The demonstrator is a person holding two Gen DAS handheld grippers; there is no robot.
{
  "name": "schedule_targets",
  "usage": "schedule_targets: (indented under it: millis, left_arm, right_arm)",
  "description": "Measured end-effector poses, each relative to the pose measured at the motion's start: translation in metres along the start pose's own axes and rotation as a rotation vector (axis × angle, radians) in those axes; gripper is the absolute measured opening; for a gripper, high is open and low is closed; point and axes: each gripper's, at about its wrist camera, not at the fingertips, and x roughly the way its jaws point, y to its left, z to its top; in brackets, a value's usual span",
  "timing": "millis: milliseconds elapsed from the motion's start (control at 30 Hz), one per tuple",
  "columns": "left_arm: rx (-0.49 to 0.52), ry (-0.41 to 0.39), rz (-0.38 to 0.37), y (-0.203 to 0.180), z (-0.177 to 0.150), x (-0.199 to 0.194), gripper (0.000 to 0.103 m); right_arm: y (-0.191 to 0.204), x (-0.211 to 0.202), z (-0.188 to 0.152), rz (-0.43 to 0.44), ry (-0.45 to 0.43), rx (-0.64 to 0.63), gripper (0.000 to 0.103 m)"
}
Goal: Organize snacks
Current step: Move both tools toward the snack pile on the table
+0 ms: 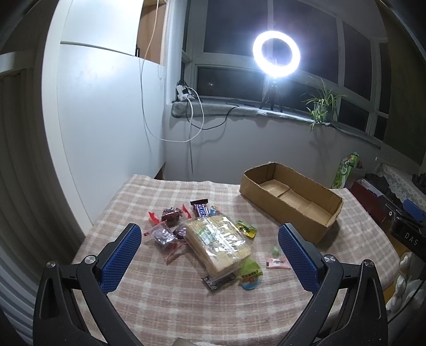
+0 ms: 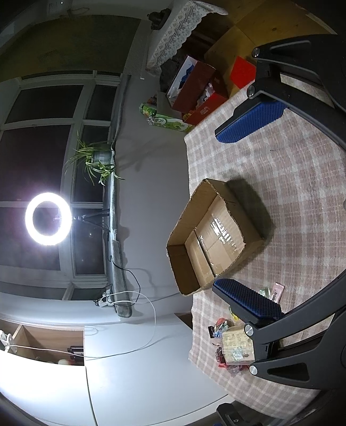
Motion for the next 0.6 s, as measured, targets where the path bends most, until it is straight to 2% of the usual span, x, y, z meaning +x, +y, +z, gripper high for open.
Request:
schedule_targets:
  millis: [133,300,500,600]
  left_arm:
    - [0.000,0.019,0.001,0.002,0.000,0.007,0.102]
    - [-0.003,0.039,0.001,0.004,0.001,0.014,0.102]
    - [-0.006,0.051,-0.007,0.006,0.003,0.019,0.102]
    - [-0.008,0.062,-0.011,0.008,0.002,0.023,0.102]
  right_arm:
    - [0.002,0.005,0.000,0.000,0.029,-0.045,0.103]
    - [0.009,0.017,0.003,0.030,-0.070,-0.096,0.103]
    - [0.019,0.031,0.001,0.133,-0.002,-0.072,0.103]
    - [0.019,0.042,-0.003,0.192,0.082,-0.043,0.103]
